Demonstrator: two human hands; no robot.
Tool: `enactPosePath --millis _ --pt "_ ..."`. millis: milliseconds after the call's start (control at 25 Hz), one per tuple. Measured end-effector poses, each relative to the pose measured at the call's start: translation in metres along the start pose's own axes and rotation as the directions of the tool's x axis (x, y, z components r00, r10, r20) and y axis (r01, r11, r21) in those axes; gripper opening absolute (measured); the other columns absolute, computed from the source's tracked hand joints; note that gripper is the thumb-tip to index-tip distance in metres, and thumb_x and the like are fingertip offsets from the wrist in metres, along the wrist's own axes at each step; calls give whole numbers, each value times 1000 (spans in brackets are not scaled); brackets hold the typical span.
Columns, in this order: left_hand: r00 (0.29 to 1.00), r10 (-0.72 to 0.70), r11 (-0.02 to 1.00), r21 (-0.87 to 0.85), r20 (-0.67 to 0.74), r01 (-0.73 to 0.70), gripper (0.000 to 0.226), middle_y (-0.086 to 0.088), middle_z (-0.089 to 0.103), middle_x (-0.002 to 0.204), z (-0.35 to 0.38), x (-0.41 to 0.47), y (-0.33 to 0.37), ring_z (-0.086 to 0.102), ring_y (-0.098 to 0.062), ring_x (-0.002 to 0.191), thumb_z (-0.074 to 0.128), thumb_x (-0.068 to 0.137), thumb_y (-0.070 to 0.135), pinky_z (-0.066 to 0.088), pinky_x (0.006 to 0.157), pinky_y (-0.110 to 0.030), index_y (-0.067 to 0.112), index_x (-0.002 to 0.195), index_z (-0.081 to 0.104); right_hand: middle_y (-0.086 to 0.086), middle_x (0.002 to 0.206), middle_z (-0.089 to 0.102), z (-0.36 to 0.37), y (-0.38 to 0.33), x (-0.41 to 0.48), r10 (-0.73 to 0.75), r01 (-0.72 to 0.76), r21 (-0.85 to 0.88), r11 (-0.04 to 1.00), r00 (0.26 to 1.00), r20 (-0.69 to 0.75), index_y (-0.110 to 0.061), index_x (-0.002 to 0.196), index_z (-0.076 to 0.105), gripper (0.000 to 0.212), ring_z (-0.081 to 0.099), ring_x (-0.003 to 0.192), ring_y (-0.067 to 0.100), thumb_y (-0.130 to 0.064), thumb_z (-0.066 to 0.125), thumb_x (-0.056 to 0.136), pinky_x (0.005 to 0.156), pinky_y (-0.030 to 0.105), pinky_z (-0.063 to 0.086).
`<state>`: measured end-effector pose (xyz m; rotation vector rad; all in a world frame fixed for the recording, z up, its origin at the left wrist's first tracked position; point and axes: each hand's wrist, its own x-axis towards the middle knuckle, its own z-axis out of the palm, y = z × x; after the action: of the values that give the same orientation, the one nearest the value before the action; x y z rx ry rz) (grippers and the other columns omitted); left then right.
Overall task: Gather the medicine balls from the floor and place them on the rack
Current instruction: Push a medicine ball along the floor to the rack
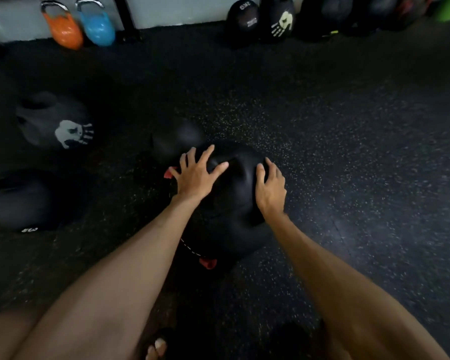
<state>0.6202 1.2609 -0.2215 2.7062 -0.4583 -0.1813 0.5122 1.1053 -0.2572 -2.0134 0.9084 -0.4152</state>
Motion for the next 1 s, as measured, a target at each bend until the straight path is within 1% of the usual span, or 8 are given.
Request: enactPosePath --millis 160,320,400,480,600,720,840,1000 --pt "998 -30 997 -74 55 34 69 -9 44 150 -12 89 -17 36 -36 139 39 86 80 21 116 -59 46 145 42 -1 163 27 37 -16 -12 -140 125 -108 986 979 -149 -33 152 34 63 19 151 19 -63 26 97 123 45 15" --pt "995 -9 991 -130 102 22 68 -13 47 146 -18 127 -8 38 -36 137 45 87 77 25 113 -54 39 144 48 0 162 26 39 -35 -9 -179 156 -144 977 970 -163 -32 152 34 62 18 152 19 -62 30 97 122 52 18" --pt "991 6 989 -150 136 14 66 -13 48 145 -19 137 6 38 -36 136 48 88 74 25 113 -53 37 142 51 1 166 17 45 -37 -29 -252 206 -252 946 954 -163 -30 156 27 65 7 155 18 -61 34 99 125 51 9" --pt "992 15 987 -161 128 6 61 -12 50 143 -17 145 19 41 -35 134 50 89 70 26 111 -53 35 138 56 1 168 11 53 -38 -42 -253 187 -322 928 951 -179 -29 158 22 69 0 156 18 -62 34 99 125 51 5" --pt "995 0 978 -209 99 20 49 -12 55 137 -15 156 28 44 -34 130 46 95 61 28 110 -52 31 130 62 0 167 16 53 -38 -27 -205 112 -357 927 951 -234 -31 157 26 68 6 155 17 -64 32 98 123 53 13" --pt "989 142 967 -220 37 -131 40 -10 59 134 -9 161 39 47 -31 128 45 99 48 32 110 -48 26 128 63 -2 165 22 45 -32 5 -186 85 -346 934 944 -271 -33 155 30 64 14 154 18 -63 33 99 121 52 20" --pt "944 317 910 -252 -88 -329 41 -4 59 137 2 160 43 48 -25 131 44 99 44 35 112 -46 23 130 62 -4 162 30 34 -31 45 -117 34 -297 954 957 -267 -37 153 32 62 22 151 17 -65 31 98 121 49 22" --pt "889 416 895 -84 -190 -437 53 -6 52 146 16 160 55 43 -24 138 35 98 52 34 114 -49 24 138 56 -3 158 37 8 -39 121 53 -84 -166 983 982 -179 -40 150 38 59 29 147 18 -66 31 97 120 51 24"
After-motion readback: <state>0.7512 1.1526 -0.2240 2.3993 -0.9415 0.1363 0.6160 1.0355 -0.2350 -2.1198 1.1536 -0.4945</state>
